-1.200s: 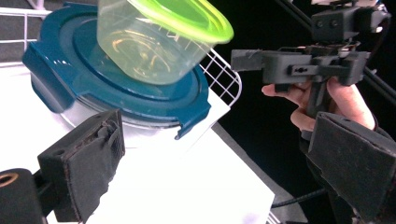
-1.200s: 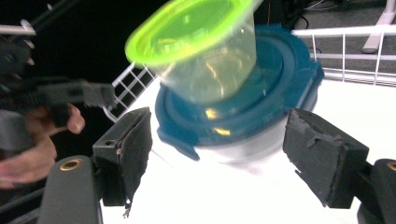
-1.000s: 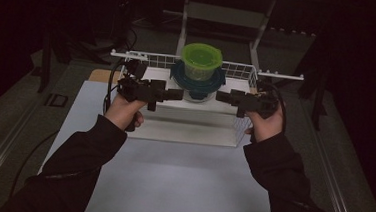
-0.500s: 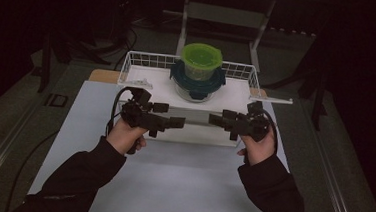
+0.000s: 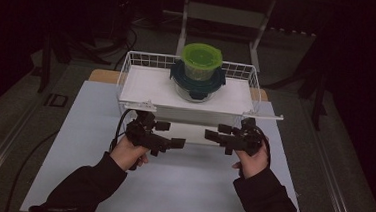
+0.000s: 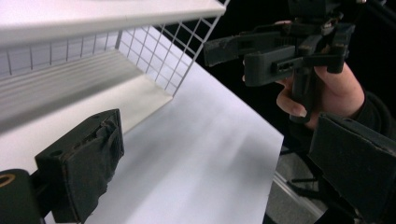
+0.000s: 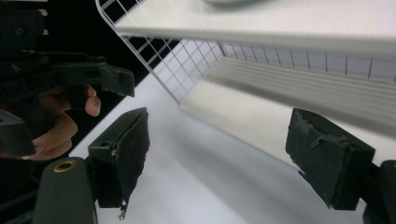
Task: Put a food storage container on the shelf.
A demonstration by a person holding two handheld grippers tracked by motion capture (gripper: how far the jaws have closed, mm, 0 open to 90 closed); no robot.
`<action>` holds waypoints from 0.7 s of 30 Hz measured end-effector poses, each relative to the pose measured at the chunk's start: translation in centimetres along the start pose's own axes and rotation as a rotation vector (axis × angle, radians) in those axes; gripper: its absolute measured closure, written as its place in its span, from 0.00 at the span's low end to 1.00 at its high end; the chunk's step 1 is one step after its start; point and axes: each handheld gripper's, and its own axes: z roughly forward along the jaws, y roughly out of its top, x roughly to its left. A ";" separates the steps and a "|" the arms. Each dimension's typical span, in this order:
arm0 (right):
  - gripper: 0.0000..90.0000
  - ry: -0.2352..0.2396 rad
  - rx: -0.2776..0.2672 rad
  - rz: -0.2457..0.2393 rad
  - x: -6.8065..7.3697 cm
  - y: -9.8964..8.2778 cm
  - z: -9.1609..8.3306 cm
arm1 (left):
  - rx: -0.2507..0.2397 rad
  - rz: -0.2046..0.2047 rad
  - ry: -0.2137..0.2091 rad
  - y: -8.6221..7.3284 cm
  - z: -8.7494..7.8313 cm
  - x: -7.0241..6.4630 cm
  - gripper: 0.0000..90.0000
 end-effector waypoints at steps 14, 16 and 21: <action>0.23 0.014 0.025 0.036 -1.7 -4.1 1.2 | 0.057 0.011 -0.023 -4.0 1.7 0.1 0.03; 0.23 0.012 0.033 0.030 -1.9 -4.7 1.3 | 0.067 0.012 -0.019 -4.6 1.9 0.2 0.03; 0.23 0.010 0.049 0.022 -2.1 -6.2 1.5 | 0.086 -0.002 -0.022 -6.1 2.3 0.6 0.03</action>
